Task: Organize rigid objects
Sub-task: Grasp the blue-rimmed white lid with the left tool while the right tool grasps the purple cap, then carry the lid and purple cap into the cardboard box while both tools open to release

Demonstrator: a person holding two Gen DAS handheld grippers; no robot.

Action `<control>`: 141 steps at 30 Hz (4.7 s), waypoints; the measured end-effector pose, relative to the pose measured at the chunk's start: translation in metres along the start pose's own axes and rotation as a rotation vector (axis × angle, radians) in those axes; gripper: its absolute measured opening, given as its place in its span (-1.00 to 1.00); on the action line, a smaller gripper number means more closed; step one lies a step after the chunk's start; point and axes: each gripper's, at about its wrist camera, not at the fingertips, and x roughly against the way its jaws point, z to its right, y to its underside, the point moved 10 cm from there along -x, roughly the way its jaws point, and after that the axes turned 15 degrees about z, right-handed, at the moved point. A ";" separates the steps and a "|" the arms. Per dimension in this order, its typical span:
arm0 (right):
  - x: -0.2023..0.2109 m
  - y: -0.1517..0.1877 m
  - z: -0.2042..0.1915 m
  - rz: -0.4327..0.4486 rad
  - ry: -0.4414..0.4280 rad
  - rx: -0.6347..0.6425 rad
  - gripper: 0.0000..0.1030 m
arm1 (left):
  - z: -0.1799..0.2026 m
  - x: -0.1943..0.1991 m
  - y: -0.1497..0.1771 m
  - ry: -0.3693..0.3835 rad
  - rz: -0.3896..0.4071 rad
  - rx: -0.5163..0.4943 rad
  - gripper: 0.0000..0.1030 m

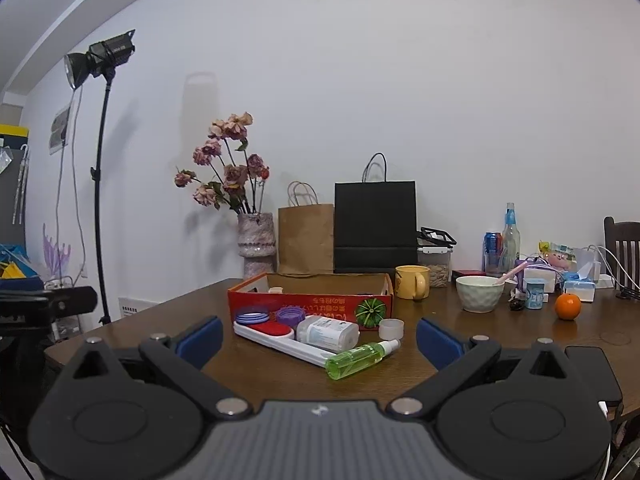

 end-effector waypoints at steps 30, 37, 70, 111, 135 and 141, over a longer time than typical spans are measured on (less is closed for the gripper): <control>-0.342 0.103 -0.028 -0.415 -0.319 0.008 0.50 | 0.000 -0.348 0.169 0.138 -0.436 0.004 0.30; -0.369 0.144 -0.055 -0.493 -0.382 0.054 0.35 | -0.029 -0.338 0.156 0.086 -0.413 0.059 0.29; -0.174 0.012 -0.042 -0.214 -0.322 0.118 0.05 | -0.046 -0.097 0.000 -0.181 -0.102 -0.048 0.30; -0.257 -0.006 0.018 -0.203 -0.218 -0.054 0.05 | -0.007 -0.251 0.016 0.016 -0.170 0.032 0.30; -0.581 0.164 0.052 -0.724 -0.148 -0.079 0.05 | 0.023 -0.586 0.182 0.049 -0.684 0.076 0.34; -0.593 0.186 0.043 -0.799 -0.169 -0.050 0.07 | 0.033 -0.596 0.186 0.067 -0.698 0.043 0.39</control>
